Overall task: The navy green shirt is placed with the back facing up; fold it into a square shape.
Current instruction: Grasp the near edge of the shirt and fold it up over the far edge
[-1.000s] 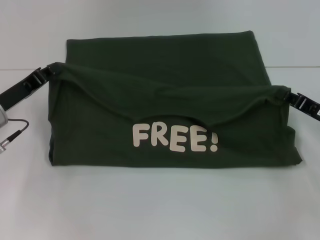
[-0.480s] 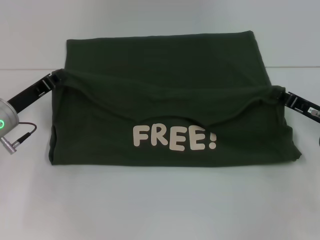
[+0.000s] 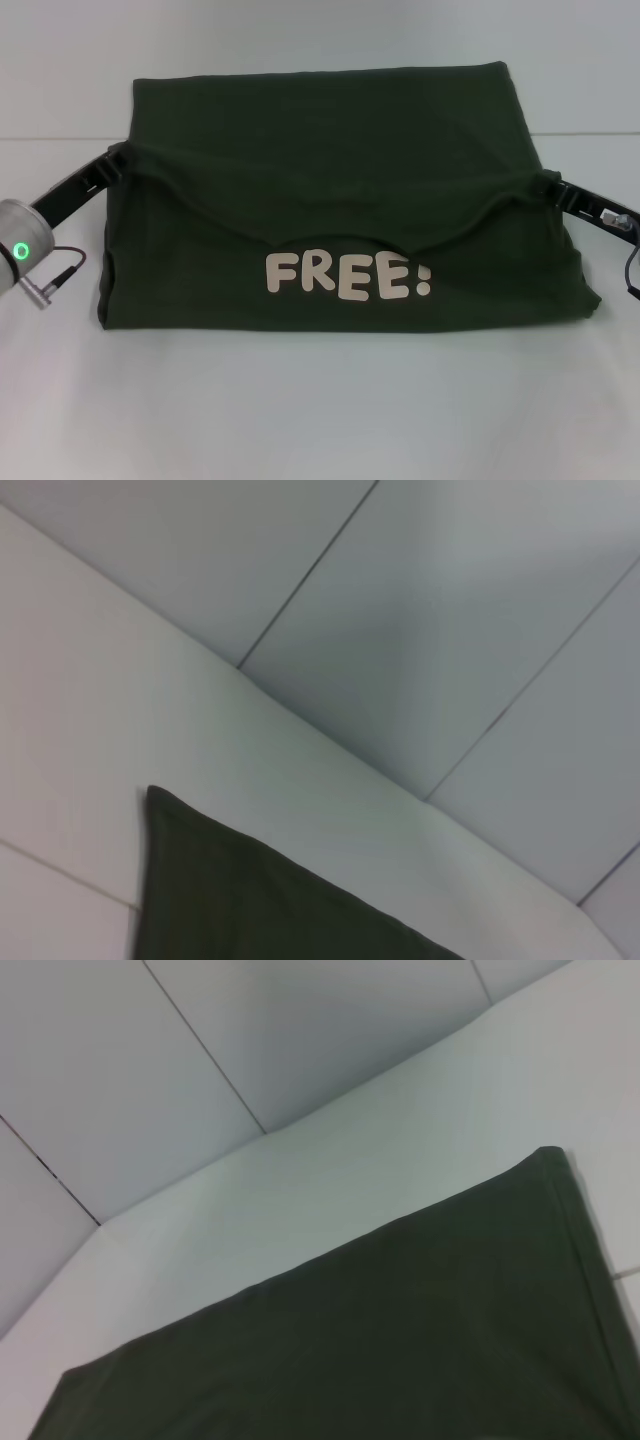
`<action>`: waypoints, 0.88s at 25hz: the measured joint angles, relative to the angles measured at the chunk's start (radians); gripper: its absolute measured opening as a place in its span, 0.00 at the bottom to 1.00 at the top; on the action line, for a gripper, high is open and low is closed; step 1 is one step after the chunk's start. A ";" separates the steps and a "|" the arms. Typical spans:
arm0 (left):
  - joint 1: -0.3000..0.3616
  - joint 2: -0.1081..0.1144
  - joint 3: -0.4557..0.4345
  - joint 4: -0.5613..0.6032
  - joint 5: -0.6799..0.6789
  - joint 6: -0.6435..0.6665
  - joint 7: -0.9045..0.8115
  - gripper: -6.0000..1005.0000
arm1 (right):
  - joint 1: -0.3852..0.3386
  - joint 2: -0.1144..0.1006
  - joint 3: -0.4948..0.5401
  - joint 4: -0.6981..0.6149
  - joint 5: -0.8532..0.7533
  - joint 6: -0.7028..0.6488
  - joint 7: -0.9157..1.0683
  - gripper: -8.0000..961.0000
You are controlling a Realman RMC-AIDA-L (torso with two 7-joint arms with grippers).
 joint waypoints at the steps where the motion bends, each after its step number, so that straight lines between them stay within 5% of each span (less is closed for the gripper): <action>1: 0.000 -0.004 0.000 -0.003 -0.013 -0.005 0.019 0.05 | 0.002 0.000 -0.002 0.002 -0.001 0.007 -0.004 0.20; 8: 0.012 -0.006 -0.006 -0.047 -0.065 -0.014 0.110 0.12 | -0.004 0.000 -0.033 0.004 0.000 0.024 -0.001 0.21; 12: 0.032 0.000 0.000 -0.044 -0.060 0.002 0.087 0.25 | -0.033 -0.003 -0.023 -0.002 0.032 -0.029 -0.003 0.37; 15: 0.085 0.027 0.067 -0.001 -0.033 0.132 -0.015 0.48 | -0.083 -0.009 -0.025 -0.030 0.076 -0.161 -0.009 0.51; 22: 0.168 0.100 0.173 0.258 0.286 0.478 -0.427 0.72 | -0.183 -0.053 -0.085 -0.077 0.042 -0.508 -0.015 0.81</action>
